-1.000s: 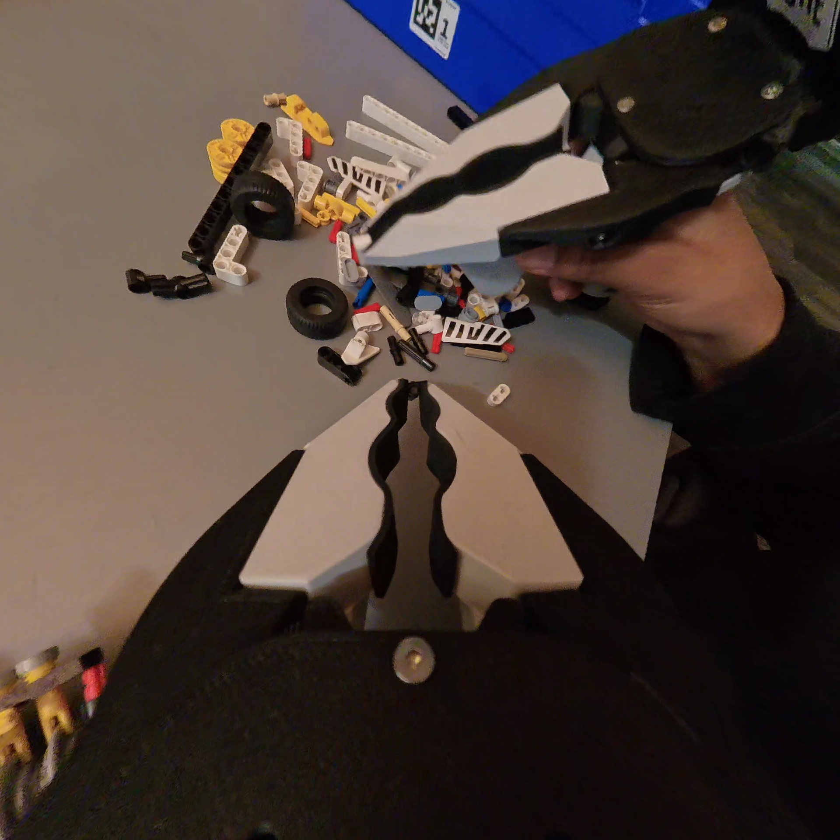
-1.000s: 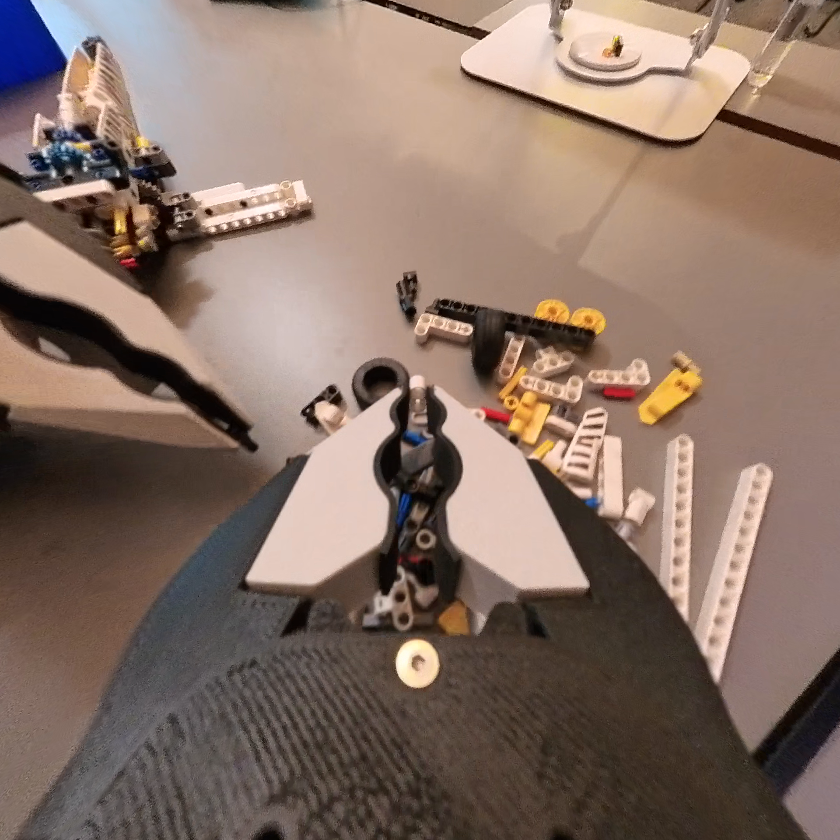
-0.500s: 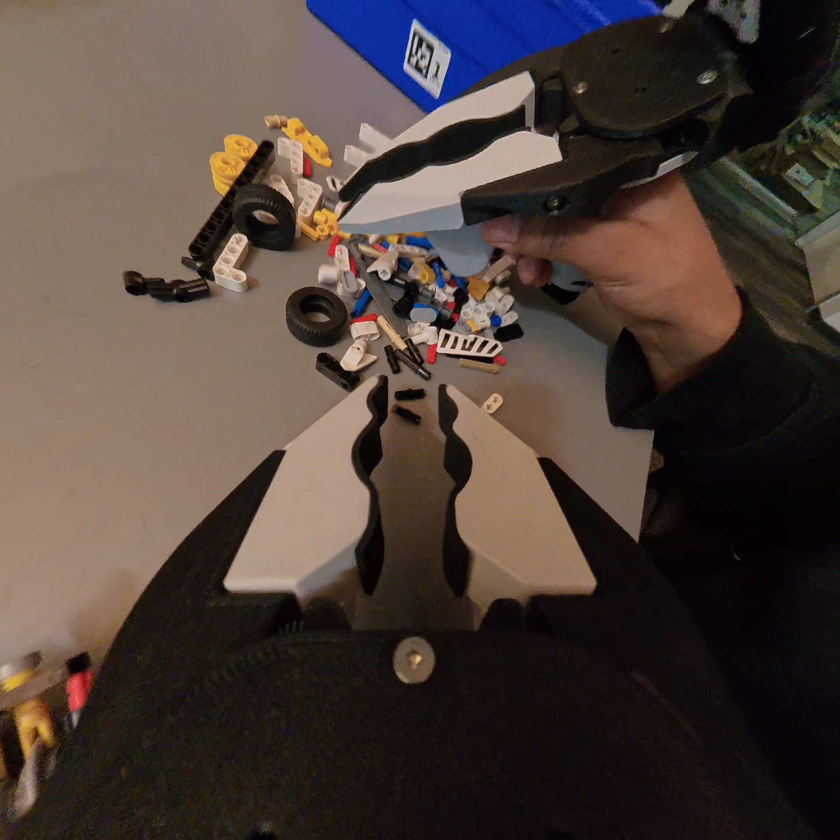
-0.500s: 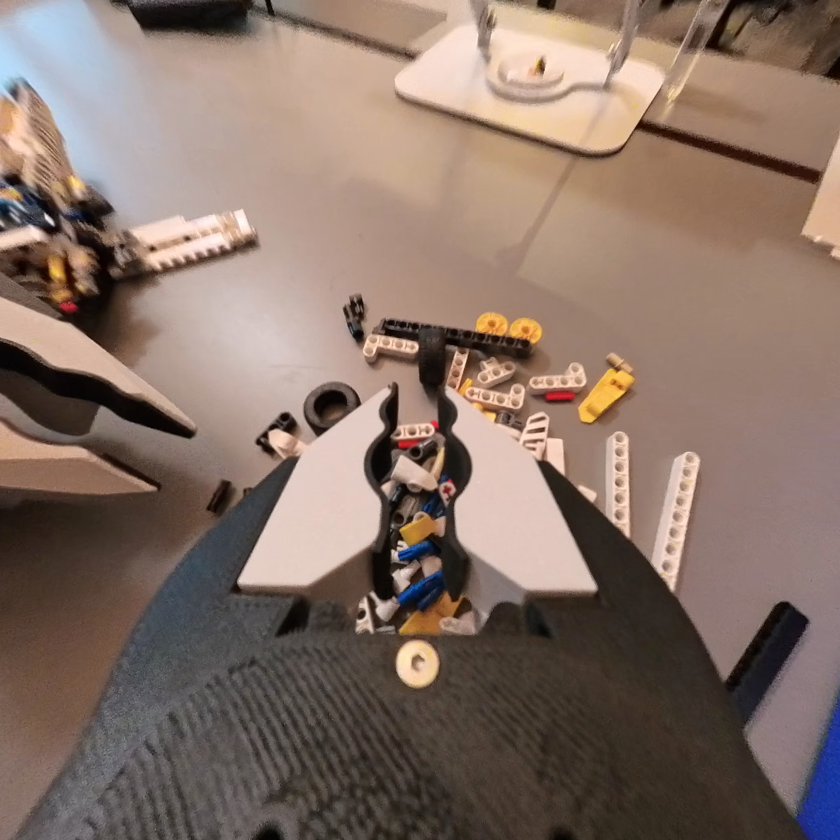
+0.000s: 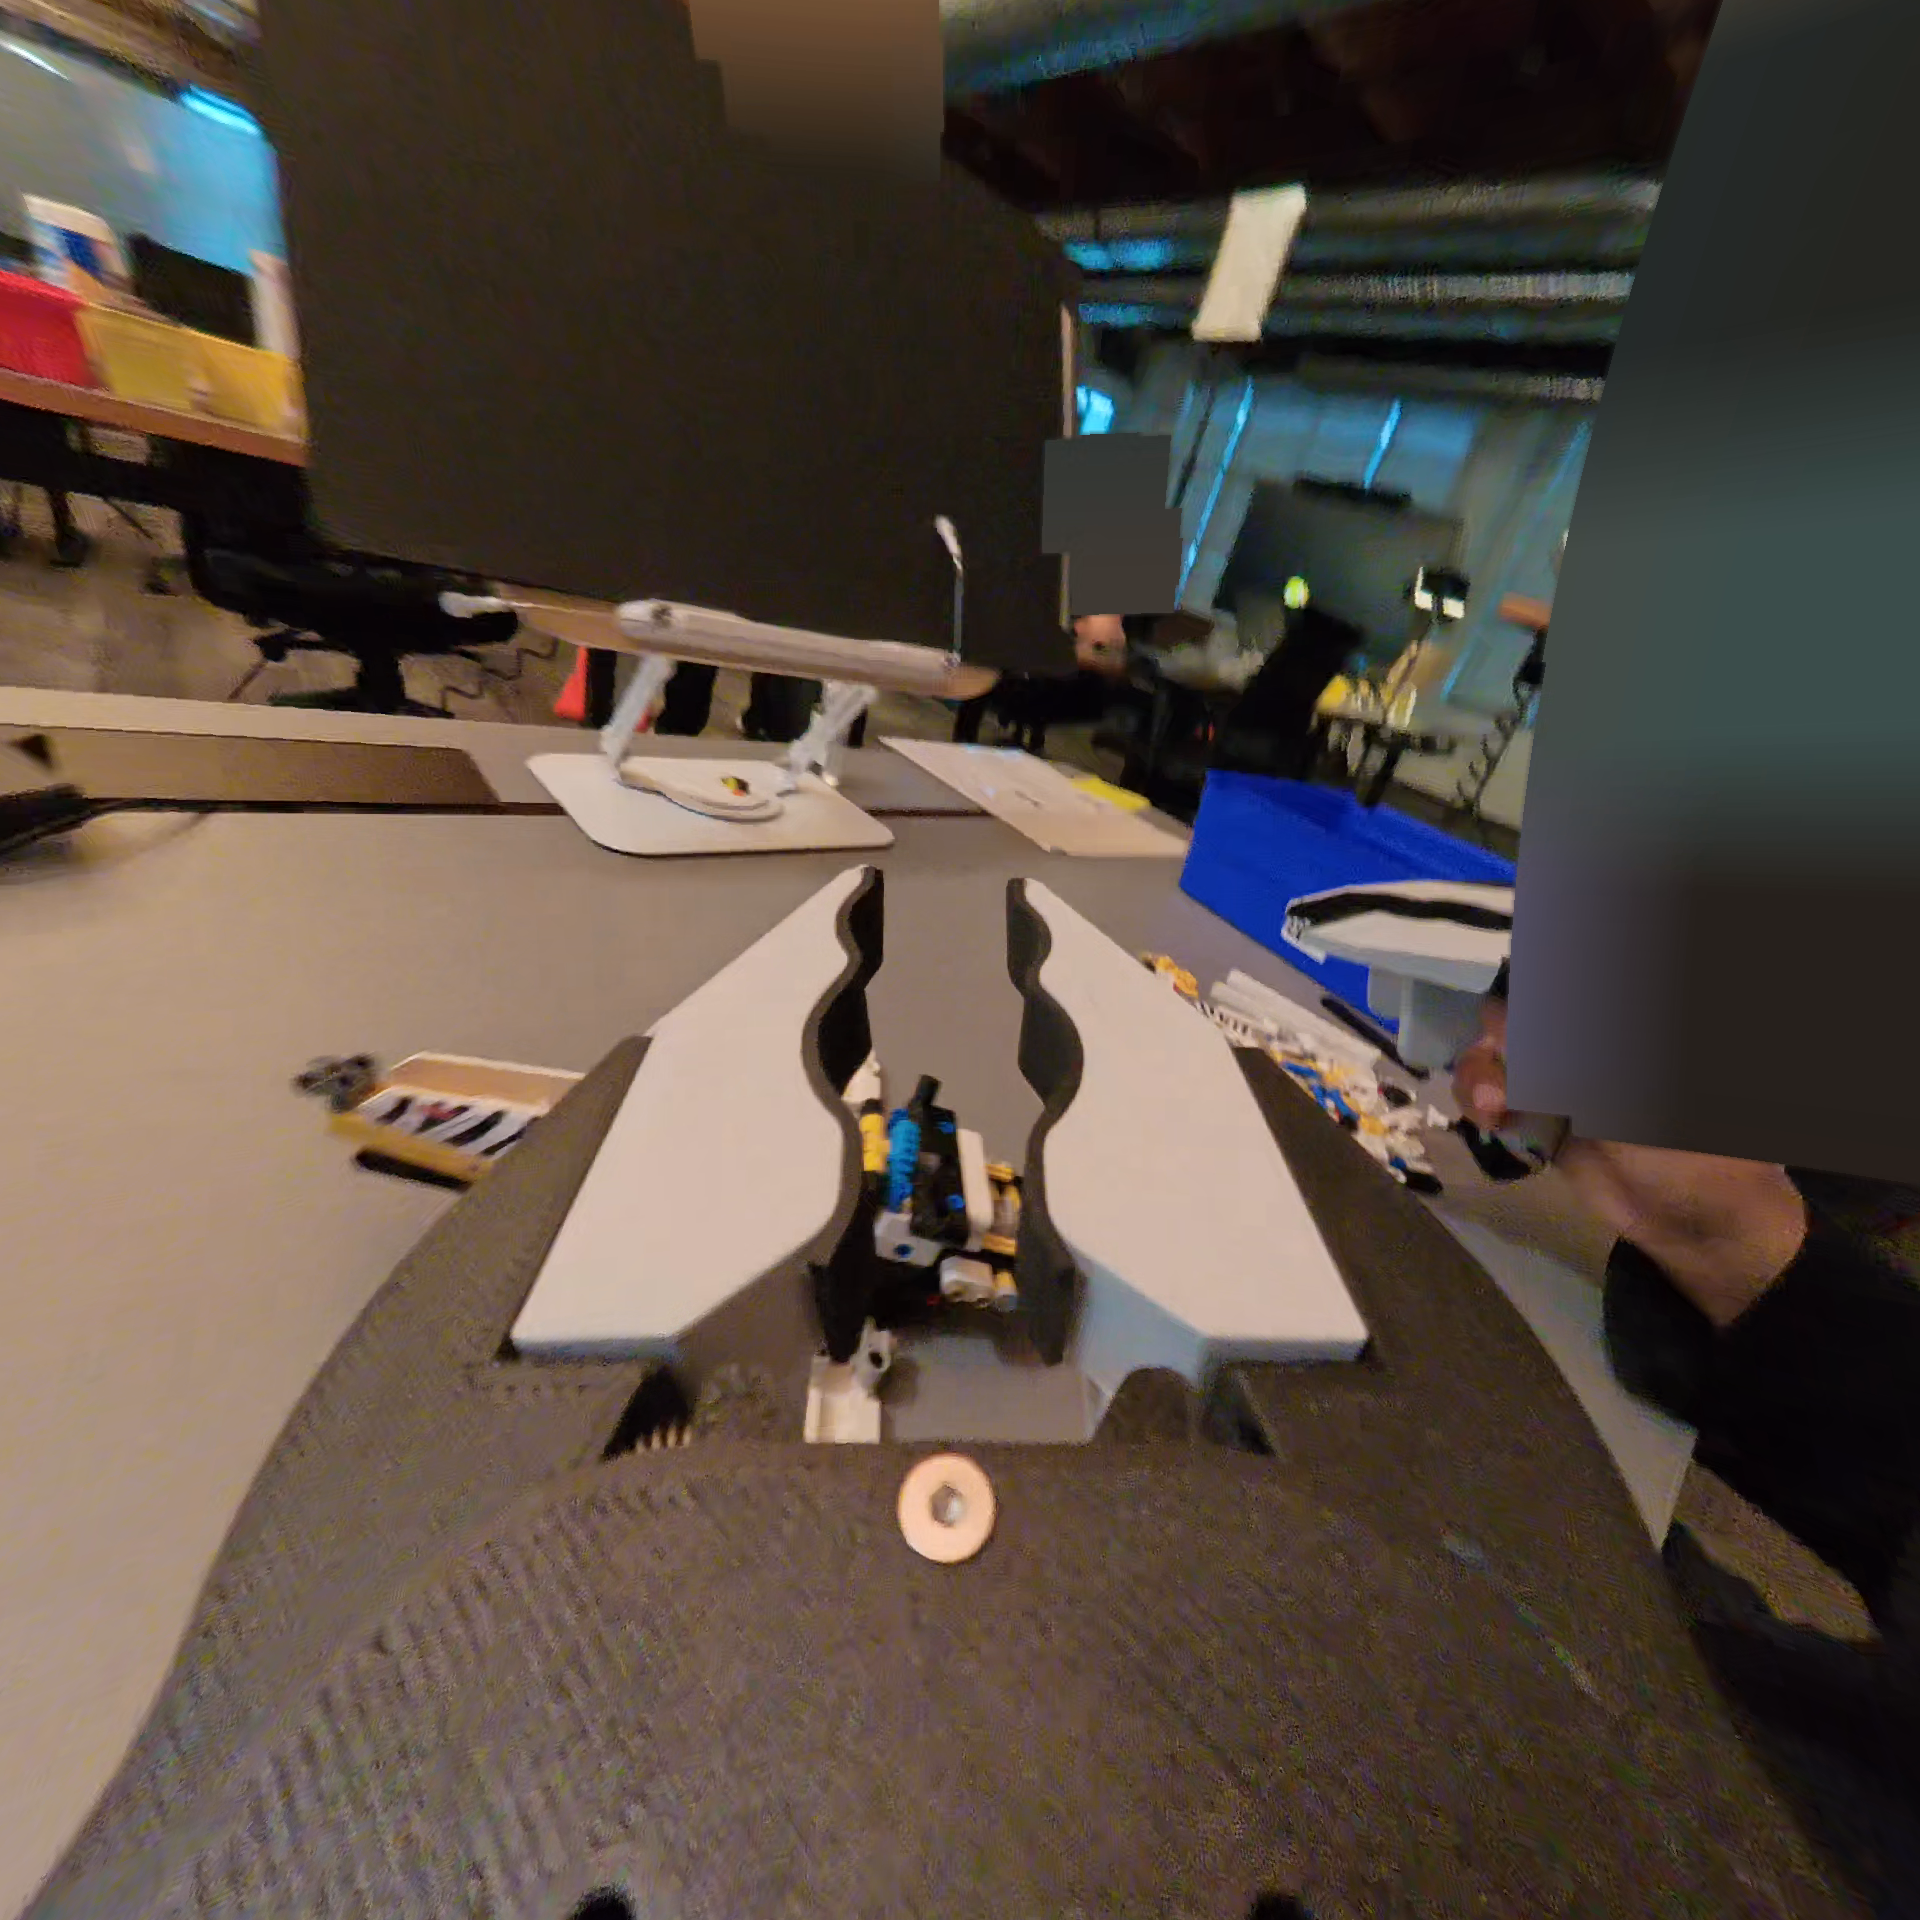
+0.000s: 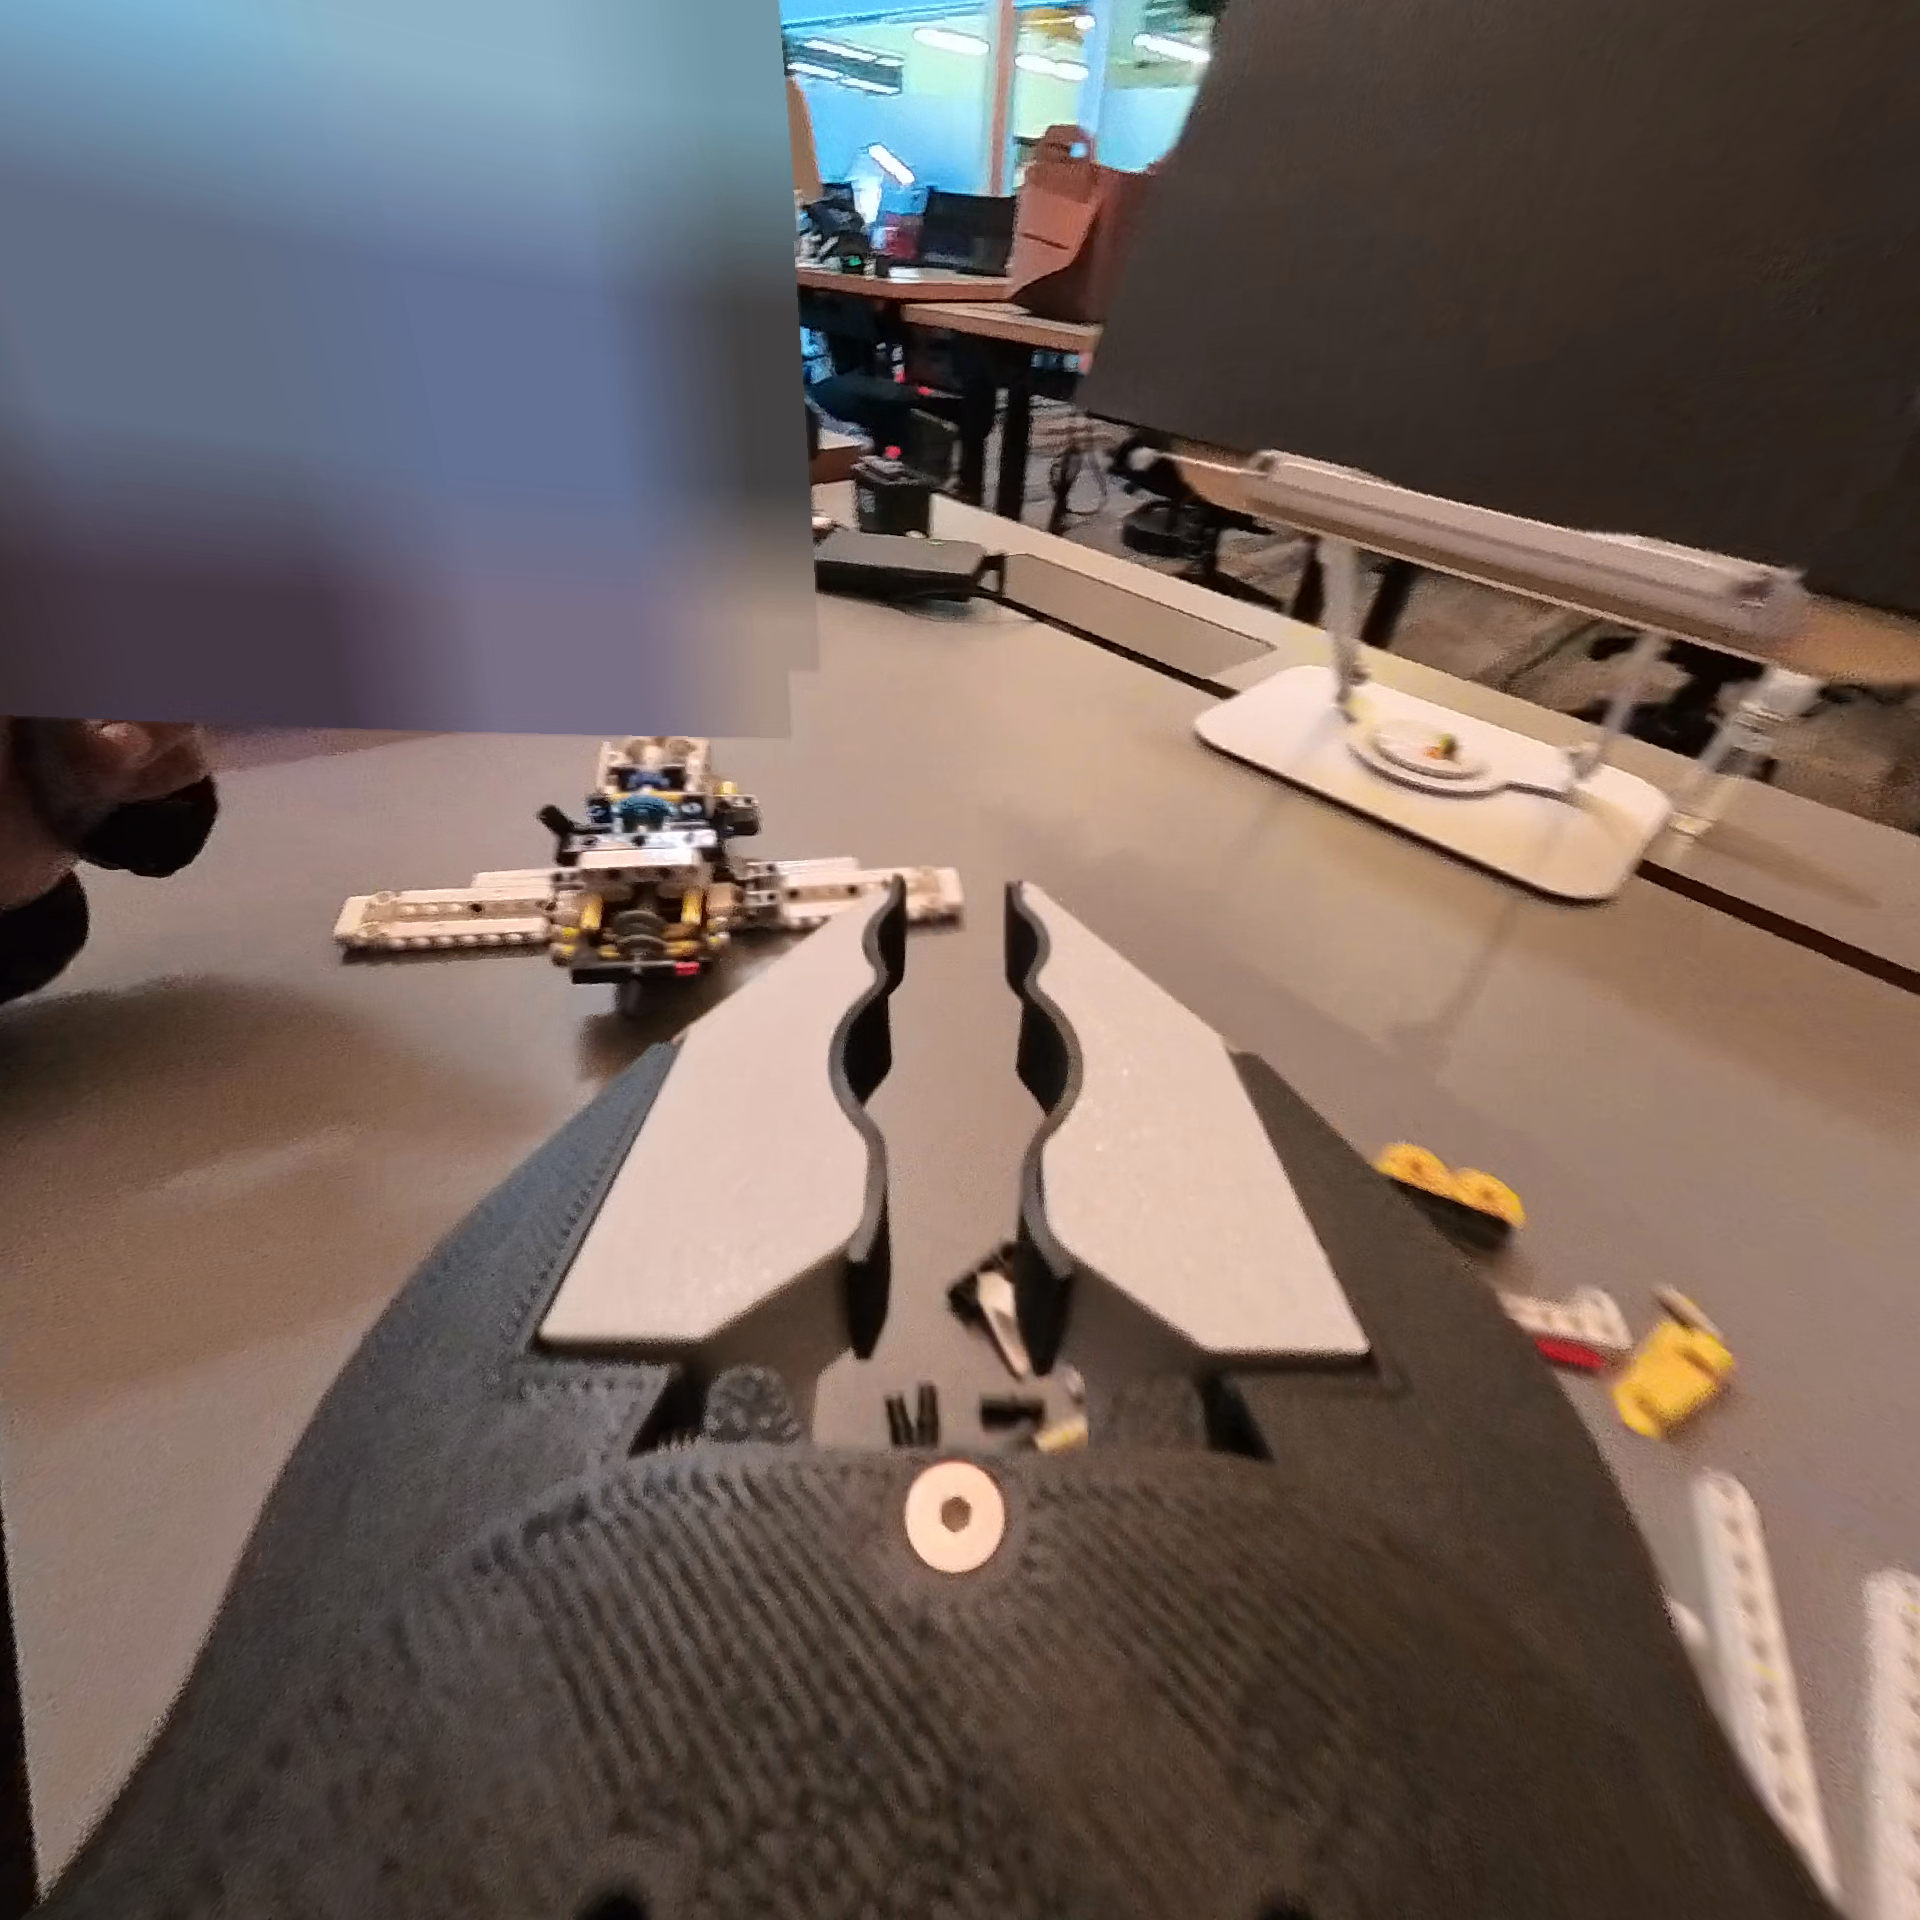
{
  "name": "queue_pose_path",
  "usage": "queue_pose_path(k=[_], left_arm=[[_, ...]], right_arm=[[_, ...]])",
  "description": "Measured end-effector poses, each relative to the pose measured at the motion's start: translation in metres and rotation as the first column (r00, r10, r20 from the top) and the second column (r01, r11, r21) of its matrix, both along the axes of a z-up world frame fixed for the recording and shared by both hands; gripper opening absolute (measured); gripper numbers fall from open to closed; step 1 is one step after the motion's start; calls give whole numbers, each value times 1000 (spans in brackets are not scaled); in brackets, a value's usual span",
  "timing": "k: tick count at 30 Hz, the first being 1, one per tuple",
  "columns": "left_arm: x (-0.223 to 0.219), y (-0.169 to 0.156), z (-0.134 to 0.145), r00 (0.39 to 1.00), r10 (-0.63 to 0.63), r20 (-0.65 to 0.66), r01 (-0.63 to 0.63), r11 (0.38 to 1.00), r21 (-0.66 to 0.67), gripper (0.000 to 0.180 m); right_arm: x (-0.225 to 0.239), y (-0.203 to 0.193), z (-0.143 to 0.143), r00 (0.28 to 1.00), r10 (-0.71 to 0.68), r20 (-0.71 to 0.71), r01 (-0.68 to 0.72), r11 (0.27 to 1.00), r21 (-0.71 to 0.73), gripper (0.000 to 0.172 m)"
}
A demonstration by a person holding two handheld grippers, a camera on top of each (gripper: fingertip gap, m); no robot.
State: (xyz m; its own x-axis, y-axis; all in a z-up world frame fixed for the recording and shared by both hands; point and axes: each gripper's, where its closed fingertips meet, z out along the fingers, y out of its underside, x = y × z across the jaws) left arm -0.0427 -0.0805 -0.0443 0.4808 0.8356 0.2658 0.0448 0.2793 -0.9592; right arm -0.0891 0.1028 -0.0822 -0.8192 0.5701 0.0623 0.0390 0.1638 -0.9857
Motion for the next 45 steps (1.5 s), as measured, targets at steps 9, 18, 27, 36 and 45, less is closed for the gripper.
queue_pose_path(k=[9,18,27,36,45], left_arm=[[5,2,-53,990,-85,114,74,993,96,24],[2,20,-66,974,-134,185,129,991,35,25],[-4,28,-80,957,-111,269,130,990,-53,26],[-4,26,-92,966,-9,259,103,930,-352,43],[-11,19,-101,973,25,229,98,854,-511,53]], right_arm=[[22,-83,-17,983,184,1,-184,981,67,24],[29,-126,-62,963,228,146,-248,959,138,51],[30,-140,-75,966,207,155,-238,946,221,37],[28,-141,-76,965,205,165,-239,946,220,37],[30,-136,-75,964,216,154,-246,943,223,37]])
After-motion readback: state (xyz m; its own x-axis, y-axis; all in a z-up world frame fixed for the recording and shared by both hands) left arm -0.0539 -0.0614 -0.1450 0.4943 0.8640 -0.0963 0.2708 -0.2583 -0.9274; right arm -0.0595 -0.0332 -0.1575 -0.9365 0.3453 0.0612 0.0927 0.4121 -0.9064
